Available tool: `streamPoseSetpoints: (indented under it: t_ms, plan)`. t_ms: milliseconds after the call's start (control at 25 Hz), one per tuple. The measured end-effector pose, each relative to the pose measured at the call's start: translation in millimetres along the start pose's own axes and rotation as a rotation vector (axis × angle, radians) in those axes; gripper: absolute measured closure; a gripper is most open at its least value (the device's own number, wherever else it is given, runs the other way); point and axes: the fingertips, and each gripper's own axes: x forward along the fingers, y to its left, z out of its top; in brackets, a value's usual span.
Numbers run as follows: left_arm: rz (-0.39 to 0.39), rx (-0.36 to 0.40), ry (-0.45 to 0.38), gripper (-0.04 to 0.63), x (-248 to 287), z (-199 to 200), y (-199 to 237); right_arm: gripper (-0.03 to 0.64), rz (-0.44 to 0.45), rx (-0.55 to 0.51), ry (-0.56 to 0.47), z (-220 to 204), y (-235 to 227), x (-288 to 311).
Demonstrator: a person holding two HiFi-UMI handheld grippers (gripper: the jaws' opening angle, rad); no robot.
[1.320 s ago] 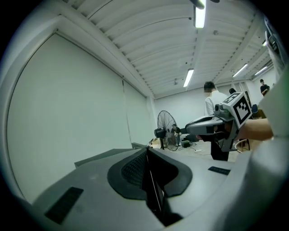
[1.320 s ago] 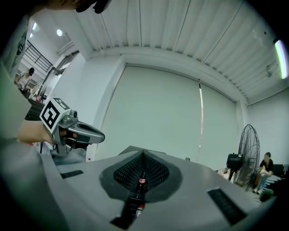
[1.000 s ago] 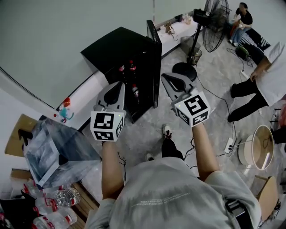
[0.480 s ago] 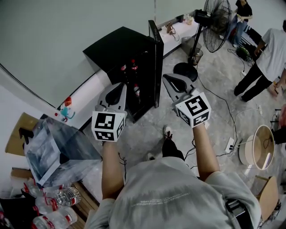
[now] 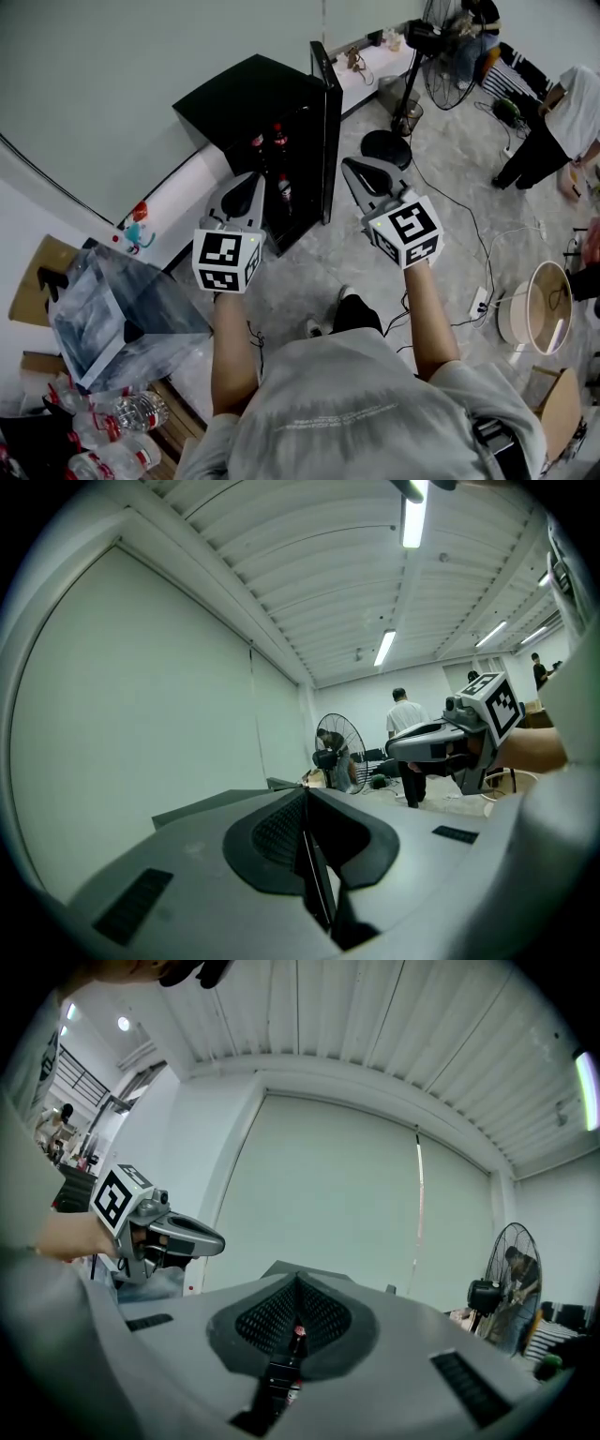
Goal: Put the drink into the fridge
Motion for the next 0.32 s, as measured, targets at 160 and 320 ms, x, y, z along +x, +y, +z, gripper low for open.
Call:
streamPoseSetpoints:
  t_ms: [160,320]
  plan:
    - [-0.011,-0.003,0.001,0.578,6.5,0.3,0.0,0.617,0.000,0.006,0.003,-3.4,-2.8,0.6]
    - [-0.014,-0.007,0.004,0.577,12.3,-0.3,1.3,0.617,0.004,0.021,0.011,-7.4,-7.7,2.8]
